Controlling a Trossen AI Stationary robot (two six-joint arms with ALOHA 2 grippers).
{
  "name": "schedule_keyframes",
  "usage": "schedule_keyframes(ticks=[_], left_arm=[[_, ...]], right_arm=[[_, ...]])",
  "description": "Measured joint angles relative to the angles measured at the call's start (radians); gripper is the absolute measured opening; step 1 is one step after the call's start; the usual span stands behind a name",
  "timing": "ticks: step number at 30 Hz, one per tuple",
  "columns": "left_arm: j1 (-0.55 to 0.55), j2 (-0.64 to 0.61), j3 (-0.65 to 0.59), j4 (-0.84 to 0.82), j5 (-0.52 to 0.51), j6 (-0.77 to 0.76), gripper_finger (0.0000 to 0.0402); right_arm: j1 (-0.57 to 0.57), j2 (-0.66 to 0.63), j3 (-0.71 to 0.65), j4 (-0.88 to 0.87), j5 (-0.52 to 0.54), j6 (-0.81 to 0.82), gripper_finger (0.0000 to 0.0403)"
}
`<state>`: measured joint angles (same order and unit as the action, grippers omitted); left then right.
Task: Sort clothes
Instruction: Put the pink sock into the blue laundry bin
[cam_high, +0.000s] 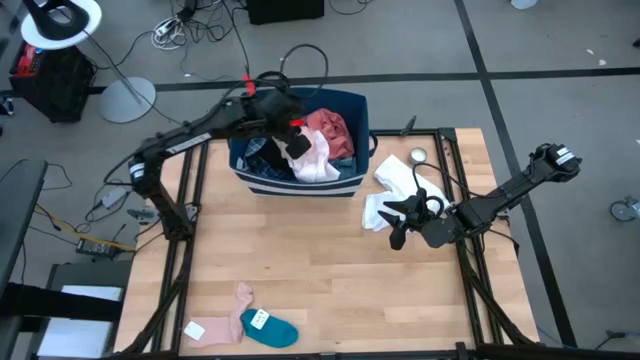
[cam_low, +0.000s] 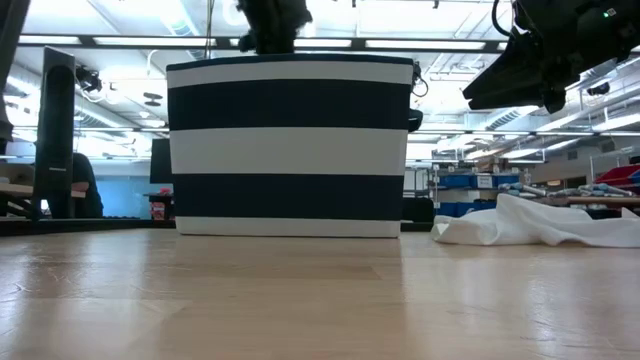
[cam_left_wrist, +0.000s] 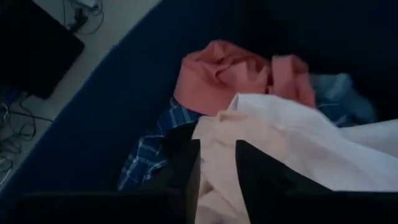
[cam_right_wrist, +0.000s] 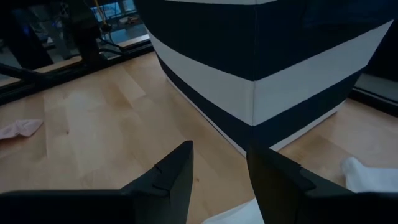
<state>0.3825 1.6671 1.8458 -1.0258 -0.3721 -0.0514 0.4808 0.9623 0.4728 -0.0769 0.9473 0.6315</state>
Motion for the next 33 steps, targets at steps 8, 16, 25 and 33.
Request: schedule_keyframes(ticks=[8, 16, 25, 33], left_arm=[[-0.008, 0.026, 0.0, -0.066, -0.003, 0.071, 0.0117], [-0.084, -0.043, 0.0, -0.123, -0.028, 0.042, 0.0117], [-0.229, -0.161, 0.0, -0.321, -0.087, -0.112, 0.0117], [-0.399, -0.231, 0.0, -0.511, 0.045, -0.399, 0.0117]], right_arm=[[0.0, 0.0, 0.0, -0.009, -0.009, -0.008, 0.0151], [0.0, 0.0, 0.0, -0.009, -0.009, -0.008, 0.0151], [0.0, 0.0, 0.0, -0.006, -0.01, -0.007, 0.0151], [0.0, 0.0, 0.0, -0.006, -0.01, -0.003, 0.0151]])
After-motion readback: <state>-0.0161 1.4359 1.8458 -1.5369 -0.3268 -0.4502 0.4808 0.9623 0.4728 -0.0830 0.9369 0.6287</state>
